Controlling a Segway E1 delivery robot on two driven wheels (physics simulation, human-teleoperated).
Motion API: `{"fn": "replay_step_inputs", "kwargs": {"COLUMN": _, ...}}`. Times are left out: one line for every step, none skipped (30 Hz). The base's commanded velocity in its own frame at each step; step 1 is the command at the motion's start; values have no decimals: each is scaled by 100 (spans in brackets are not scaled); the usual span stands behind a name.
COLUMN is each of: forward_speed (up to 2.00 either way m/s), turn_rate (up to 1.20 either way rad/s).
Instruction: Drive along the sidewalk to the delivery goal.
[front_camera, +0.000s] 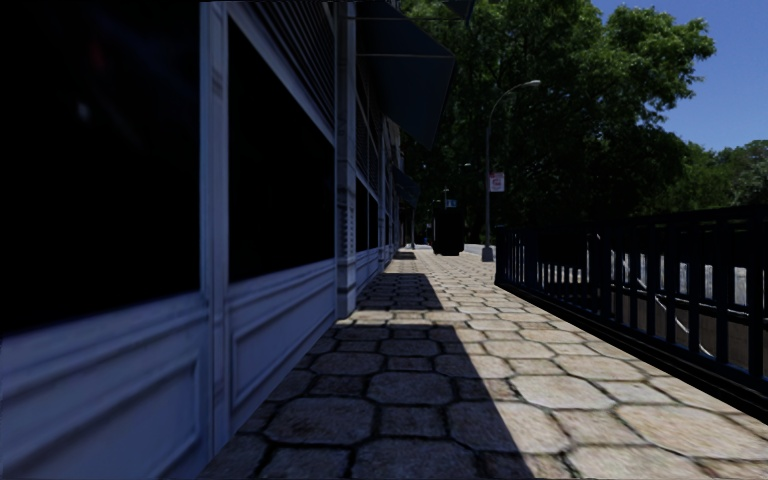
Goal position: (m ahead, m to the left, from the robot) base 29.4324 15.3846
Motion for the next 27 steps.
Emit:
{"fn": "replay_step_inputs", "kwargs": {"forward_speed": 81, "turn_rate": -59}}
{"fn": "replay_step_inputs", "kwargs": {"forward_speed": 81, "turn_rate": -59}}
{"fn": "replay_step_inputs", "kwargs": {"forward_speed": 81, "turn_rate": -59}}
{"fn": "replay_step_inputs", "kwargs": {"forward_speed": 81, "turn_rate": -59}}
{"fn": "replay_step_inputs", "kwargs": {"forward_speed": 81, "turn_rate": -59}}
{"fn": "replay_step_inputs", "kwargs": {"forward_speed": 81, "turn_rate": -59}}
{"fn": "replay_step_inputs", "kwargs": {"forward_speed": 81, "turn_rate": -59}}
{"fn": "replay_step_inputs", "kwargs": {"forward_speed": 81, "turn_rate": -56}}
{"fn": "replay_step_inputs", "kwargs": {"forward_speed": 81, "turn_rate": -42}}
{"fn": "replay_step_inputs", "kwargs": {"forward_speed": 81, "turn_rate": -15}}
{"fn": "replay_step_inputs", "kwargs": {"forward_speed": 82, "turn_rate": 0}}
{"fn": "replay_step_inputs", "kwargs": {"forward_speed": 82, "turn_rate": 0}}
{"fn": "replay_step_inputs", "kwargs": {"forward_speed": 82, "turn_rate": 0}}
{"fn": "replay_step_inputs", "kwargs": {"forward_speed": 82, "turn_rate": 0}}
{"fn": "replay_step_inputs", "kwargs": {"forward_speed": 84, "turn_rate": 0}}
{"fn": "replay_step_inputs", "kwargs": {"forward_speed": 88, "turn_rate": 0}}
{"fn": "replay_step_inputs", "kwargs": {"forward_speed": 90, "turn_rate": 0}}
{"fn": "replay_step_inputs", "kwargs": {"forward_speed": 91, "turn_rate": 0}}
{"fn": "replay_step_inputs", "kwargs": {"forward_speed": 92, "turn_rate": 0}}
{"fn": "replay_step_inputs", "kwargs": {"forward_speed": 92, "turn_rate": 0}}
{"fn": "replay_step_inputs", "kwargs": {"forward_speed": 93, "turn_rate": 0}}
{"fn": "replay_step_inputs", "kwargs": {"forward_speed": 100, "turn_rate": 0}}
{"fn": "replay_step_inputs", "kwargs": {"forward_speed": 200, "turn_rate": 0}}
{"fn": "replay_step_inputs", "kwargs": {"forward_speed": 200, "turn_rate": 0}}
{"fn": "replay_step_inputs", "kwargs": {"forward_speed": 200, "turn_rate": 0}}
{"fn": "replay_step_inputs", "kwargs": {"forward_speed": 200, "turn_rate": 0}}
{"fn": "replay_step_inputs", "kwargs": {"forward_speed": 200, "turn_rate": 0}}
